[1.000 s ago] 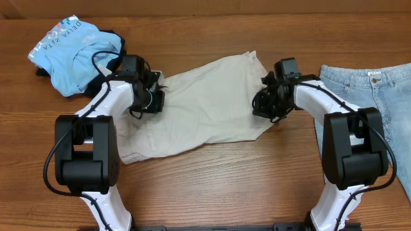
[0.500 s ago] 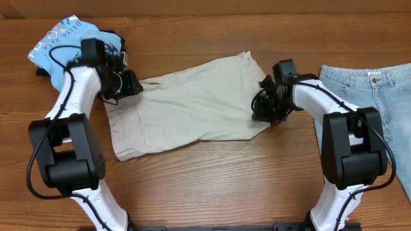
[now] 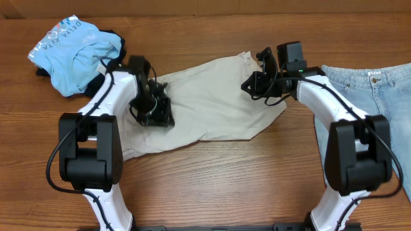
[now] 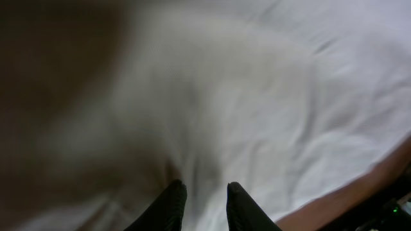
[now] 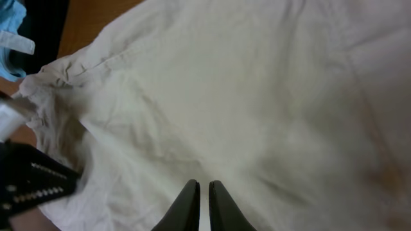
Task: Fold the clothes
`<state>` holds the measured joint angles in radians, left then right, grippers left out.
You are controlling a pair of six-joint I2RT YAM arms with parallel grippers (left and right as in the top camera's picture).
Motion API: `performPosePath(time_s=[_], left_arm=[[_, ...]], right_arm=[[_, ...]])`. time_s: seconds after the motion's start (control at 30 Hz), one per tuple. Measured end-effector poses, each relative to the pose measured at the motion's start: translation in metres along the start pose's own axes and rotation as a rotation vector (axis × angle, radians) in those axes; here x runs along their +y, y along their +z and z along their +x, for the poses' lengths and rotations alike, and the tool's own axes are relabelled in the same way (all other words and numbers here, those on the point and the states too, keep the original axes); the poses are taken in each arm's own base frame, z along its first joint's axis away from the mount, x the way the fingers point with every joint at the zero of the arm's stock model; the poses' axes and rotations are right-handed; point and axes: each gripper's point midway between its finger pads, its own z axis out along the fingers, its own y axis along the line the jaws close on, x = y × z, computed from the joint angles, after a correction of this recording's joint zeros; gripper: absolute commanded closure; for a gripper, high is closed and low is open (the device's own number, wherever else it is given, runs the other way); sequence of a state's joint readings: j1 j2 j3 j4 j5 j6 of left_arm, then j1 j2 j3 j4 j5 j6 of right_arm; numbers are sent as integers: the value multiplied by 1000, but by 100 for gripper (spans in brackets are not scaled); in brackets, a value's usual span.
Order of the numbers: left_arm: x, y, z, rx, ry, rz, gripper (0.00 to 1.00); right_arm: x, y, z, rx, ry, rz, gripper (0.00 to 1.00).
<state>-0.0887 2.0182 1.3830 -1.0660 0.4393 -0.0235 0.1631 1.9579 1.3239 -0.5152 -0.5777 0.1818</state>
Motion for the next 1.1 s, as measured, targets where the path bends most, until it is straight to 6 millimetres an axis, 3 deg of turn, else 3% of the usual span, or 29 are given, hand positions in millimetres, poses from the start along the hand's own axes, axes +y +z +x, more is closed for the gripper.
performPosePath(time_s=[0.13,0.23,0.43,0.53,0.6,0.73,0.83,0.9,1.0,1.1], left_arm=[[18,17,22,61,-74,-35,74],[21,18,25,56,-110,-35,77],[30,12,43,113,-202,-51,78],[37,-3,56,169,-252,-79,75],[43,-19,46,119,-258,-97,68],[62,-73,23,-90,-311,-119,39],[84,-115,22,-228,-399,-123,13],[102,-133,25,-287,-461,-124,4],[123,-135,25,-331,-519,-116,0],[135,-114,26,-343,-519,-65,0]], right_arm=[[-15,24,11,51,110,-6,87],[-25,36,21,87,174,3,87],[-29,36,40,158,249,26,85],[-30,35,46,178,271,34,84],[-30,35,47,184,278,36,83],[-31,34,49,188,283,41,81],[-31,35,49,189,283,42,80],[-31,35,49,187,281,45,79],[-32,35,48,184,278,55,78],[-34,35,49,183,279,66,75]])
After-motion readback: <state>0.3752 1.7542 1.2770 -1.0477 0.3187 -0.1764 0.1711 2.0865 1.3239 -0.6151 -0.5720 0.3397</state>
